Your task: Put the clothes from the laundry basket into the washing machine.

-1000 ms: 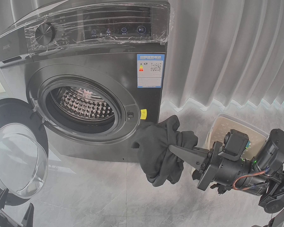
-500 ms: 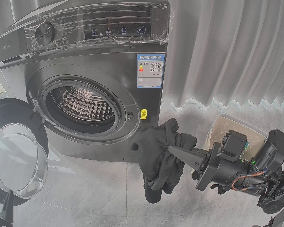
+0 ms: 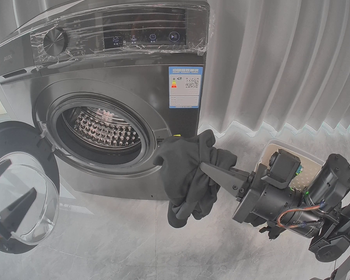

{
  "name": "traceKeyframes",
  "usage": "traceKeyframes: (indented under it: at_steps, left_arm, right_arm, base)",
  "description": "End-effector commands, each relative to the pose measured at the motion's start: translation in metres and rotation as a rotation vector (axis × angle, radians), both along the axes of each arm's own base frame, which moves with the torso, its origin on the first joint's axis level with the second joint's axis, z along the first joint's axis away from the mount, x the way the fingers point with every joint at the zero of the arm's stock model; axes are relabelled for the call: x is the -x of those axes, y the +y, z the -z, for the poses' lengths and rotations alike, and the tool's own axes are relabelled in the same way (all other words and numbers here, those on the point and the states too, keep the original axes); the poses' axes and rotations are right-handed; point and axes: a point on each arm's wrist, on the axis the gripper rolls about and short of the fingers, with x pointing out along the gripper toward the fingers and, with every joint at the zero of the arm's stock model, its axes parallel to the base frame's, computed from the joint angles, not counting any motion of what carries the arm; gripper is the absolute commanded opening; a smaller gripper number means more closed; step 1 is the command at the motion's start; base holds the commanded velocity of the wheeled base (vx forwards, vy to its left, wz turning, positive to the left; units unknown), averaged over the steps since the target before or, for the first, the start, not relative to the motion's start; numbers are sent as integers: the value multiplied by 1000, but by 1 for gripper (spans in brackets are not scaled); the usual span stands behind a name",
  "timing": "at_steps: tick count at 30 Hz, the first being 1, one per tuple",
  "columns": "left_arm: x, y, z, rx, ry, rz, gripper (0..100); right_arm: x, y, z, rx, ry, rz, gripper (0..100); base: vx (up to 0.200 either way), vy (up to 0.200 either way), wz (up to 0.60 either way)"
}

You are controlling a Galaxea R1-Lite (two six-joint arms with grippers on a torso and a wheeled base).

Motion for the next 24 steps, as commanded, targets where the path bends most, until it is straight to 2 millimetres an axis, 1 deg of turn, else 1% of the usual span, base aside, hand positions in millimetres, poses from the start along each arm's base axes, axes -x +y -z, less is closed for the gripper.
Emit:
traceKeyframes:
  at_steps: [1, 2, 3, 4, 5, 8, 9, 10, 13, 17, 20, 24]
  left_arm:
    - [-75, -43, 16, -55, 220, 269, 100]
    - [-76, -44, 17, -56, 222, 273, 100]
    - [-83, -54, 19, -59, 246, 307, 100]
    - [-84, -55, 19, -59, 249, 310, 100]
    - [-91, -63, 23, -55, 272, 325, 100]
    - [-104, -78, 31, -58, 275, 355, 100]
    - [-105, -78, 32, -60, 276, 356, 100]
    - [-110, -86, 38, -65, 274, 369, 100]
    - [-118, -100, 51, -76, 292, 387, 100]
    - [-128, -111, 62, -69, 311, 390, 100]
    - [-131, -117, 67, -67, 324, 403, 100]
    - [-135, -128, 79, -77, 364, 432, 100]
  right_arm:
    - [-10, 18, 5, -37, 20, 6, 0]
    - [-10, 18, 5, -37, 20, 6, 0]
    - [-10, 18, 5, -39, 20, 7, 0]
    - [-10, 18, 5, -39, 20, 7, 0]
    - [-12, 17, 4, -41, 18, 14, 0]
    - [-14, 17, 3, -44, 16, 20, 0]
    - [-13, 16, 4, -43, 17, 20, 0]
    - [-13, 16, 5, -39, 20, 20, 0]
    - [-13, 17, 5, -39, 20, 19, 0]
    - [-13, 16, 5, -39, 20, 20, 0]
    - [-13, 16, 5, -39, 20, 19, 0]
    - [-13, 16, 5, -38, 21, 22, 0]
  base:
    - [0, 0, 0]
    - [0, 0, 0]
    - [0, 0, 0]
    - [0, 0, 0]
    - [0, 0, 0]
    - [0, 0, 0]
    - [0, 0, 0]
    - [0, 0, 0]
    - [0, 0, 0]
    - [0, 0, 0]
    - [0, 0, 0]
    - [0, 0, 0]
